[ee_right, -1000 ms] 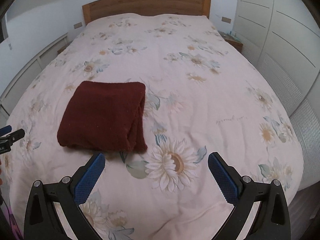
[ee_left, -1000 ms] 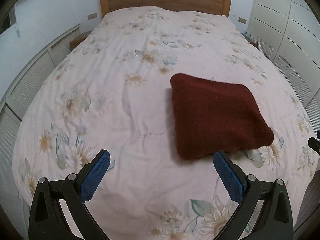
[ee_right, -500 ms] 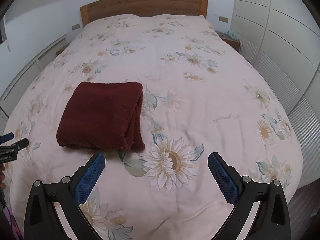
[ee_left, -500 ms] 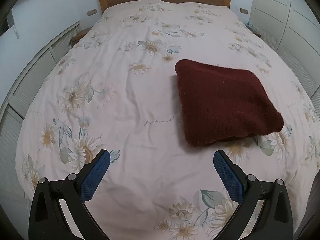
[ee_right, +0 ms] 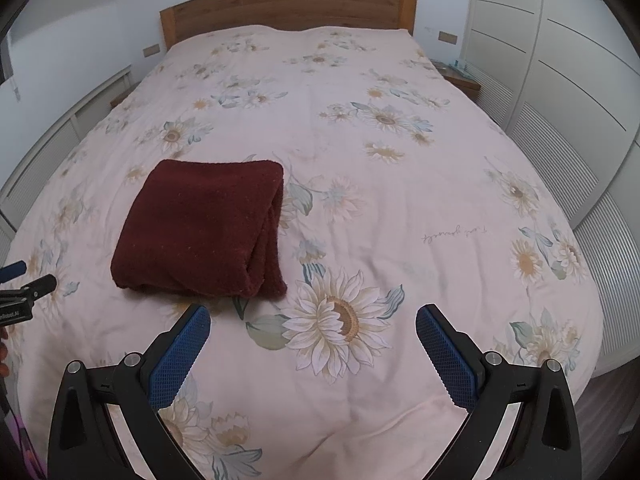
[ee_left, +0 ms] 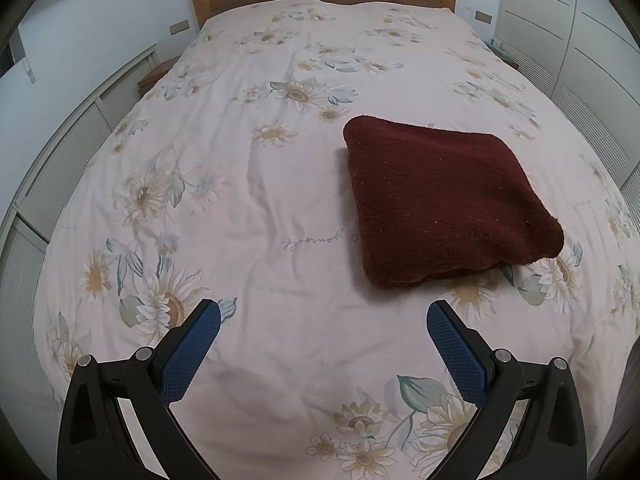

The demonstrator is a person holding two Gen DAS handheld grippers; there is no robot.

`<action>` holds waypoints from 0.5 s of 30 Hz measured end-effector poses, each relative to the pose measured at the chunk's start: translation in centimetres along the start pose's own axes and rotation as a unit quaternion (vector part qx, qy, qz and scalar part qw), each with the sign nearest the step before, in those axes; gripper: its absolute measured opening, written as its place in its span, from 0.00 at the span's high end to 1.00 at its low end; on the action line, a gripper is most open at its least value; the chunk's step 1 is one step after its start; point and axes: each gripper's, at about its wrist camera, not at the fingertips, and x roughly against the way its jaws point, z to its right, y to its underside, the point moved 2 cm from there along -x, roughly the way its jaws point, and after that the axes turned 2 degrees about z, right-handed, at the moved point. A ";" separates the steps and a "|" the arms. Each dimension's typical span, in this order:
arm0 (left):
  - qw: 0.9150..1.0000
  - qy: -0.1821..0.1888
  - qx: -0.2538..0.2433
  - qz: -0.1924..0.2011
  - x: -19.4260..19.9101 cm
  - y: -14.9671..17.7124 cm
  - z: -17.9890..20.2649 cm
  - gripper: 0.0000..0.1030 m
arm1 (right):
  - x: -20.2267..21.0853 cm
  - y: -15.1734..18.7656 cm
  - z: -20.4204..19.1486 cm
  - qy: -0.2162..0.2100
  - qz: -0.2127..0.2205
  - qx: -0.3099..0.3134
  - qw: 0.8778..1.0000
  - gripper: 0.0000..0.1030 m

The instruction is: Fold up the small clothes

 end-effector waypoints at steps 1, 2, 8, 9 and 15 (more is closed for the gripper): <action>1.000 0.001 0.000 0.000 0.0 0.0 0.0 0.01 | 0.0 0.0 0.0 0.000 0.000 0.000 1.000 0.00; 1.000 0.001 0.000 0.000 0.0 0.0 0.0 0.01 | 0.0 0.0 0.0 0.000 0.000 0.000 1.000 0.00; 1.000 0.001 -0.002 0.002 0.2 -0.1 0.2 0.01 | 0.1 0.0 0.0 0.001 0.000 0.001 1.000 0.00; 1.000 0.002 -0.003 0.002 0.2 -0.2 0.2 0.01 | 0.1 -0.1 0.0 0.001 0.000 0.002 1.000 0.00; 1.000 0.002 -0.002 0.002 0.2 -0.2 0.3 0.01 | 0.2 -0.1 0.1 0.000 0.000 0.004 1.000 0.00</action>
